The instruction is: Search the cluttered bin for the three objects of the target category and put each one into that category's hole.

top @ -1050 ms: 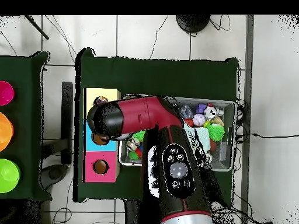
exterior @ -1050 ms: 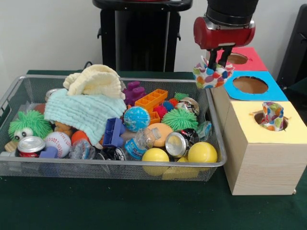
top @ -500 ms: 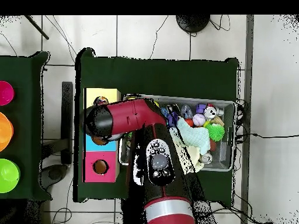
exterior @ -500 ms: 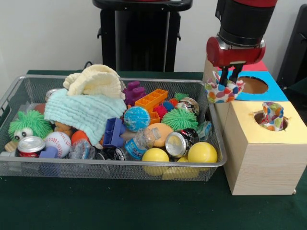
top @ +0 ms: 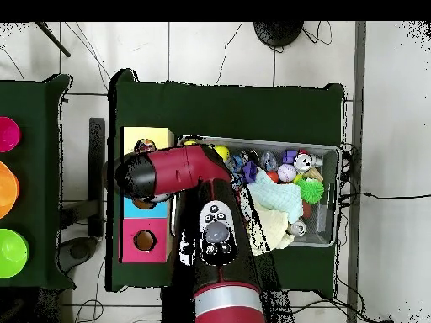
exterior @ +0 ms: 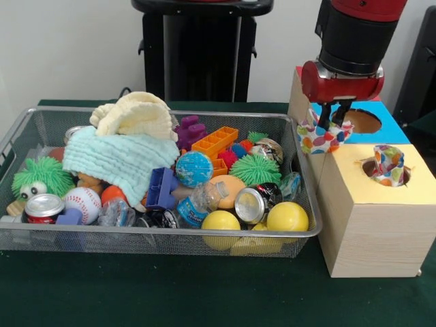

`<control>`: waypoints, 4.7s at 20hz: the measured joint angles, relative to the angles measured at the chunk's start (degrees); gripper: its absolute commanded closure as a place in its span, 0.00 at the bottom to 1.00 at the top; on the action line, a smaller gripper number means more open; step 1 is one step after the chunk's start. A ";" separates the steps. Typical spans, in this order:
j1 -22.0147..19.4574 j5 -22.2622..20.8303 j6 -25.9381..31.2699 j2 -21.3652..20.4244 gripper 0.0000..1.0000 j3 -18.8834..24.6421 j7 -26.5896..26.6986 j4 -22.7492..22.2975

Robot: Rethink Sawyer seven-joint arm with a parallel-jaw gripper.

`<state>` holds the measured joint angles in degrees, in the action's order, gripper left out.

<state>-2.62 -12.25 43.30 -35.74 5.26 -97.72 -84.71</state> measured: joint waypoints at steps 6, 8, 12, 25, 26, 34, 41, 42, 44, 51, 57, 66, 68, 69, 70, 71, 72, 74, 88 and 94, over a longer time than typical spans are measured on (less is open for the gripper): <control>1.51 1.74 2.19 0.84 1.00 -1.89 0.00 1.87; 1.74 2.06 2.88 0.90 1.00 -2.19 0.00 2.27; 2.47 3.12 6.55 0.90 1.00 -2.79 0.00 5.06; 3.93 5.80 13.30 0.27 1.00 -2.91 0.00 13.03; 4.01 5.98 13.30 0.29 1.00 -2.91 0.00 13.45; 4.21 6.61 12.31 2.32 1.00 -2.91 0.00 16.31; 4.13 6.61 8.98 5.12 1.00 -2.91 0.00 16.48; 4.12 6.61 8.34 5.55 1.00 -2.91 0.00 16.48; 4.10 6.62 7.13 6.22 1.00 -2.91 0.00 16.48; 4.16 6.63 4.01 8.29 1.00 -3.11 0.00 16.49; 5.24 6.63 2.82 8.52 1.00 -4.06 0.00 16.49; 8.03 7.26 -1.15 8.51 1.00 -6.56 -0.15 15.41; 8.94 7.56 -2.37 8.52 1.00 -7.27 -0.35 14.95; 9.25 7.63 -2.70 8.52 1.00 -7.51 -0.44 14.83; 9.47 7.70 -2.93 8.52 1.00 -7.66 -0.50 14.74; 9.86 7.79 -3.31 8.51 1.00 -7.92 -0.61 14.56; 10.02 7.82 -3.47 8.52 1.00 -8.04 -0.66 14.47; 10.43 8.03 -4.08 8.50 1.00 -8.44 -0.78 13.98; 10.49 9.19 -8.85 11.26 1.00 -9.35 -0.78 13.61; 10.41 9.35 -12.30 14.47 1.00 -9.68 -0.79 13.63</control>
<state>7.79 -2.90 31.00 -21.27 -4.42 -98.51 -71.07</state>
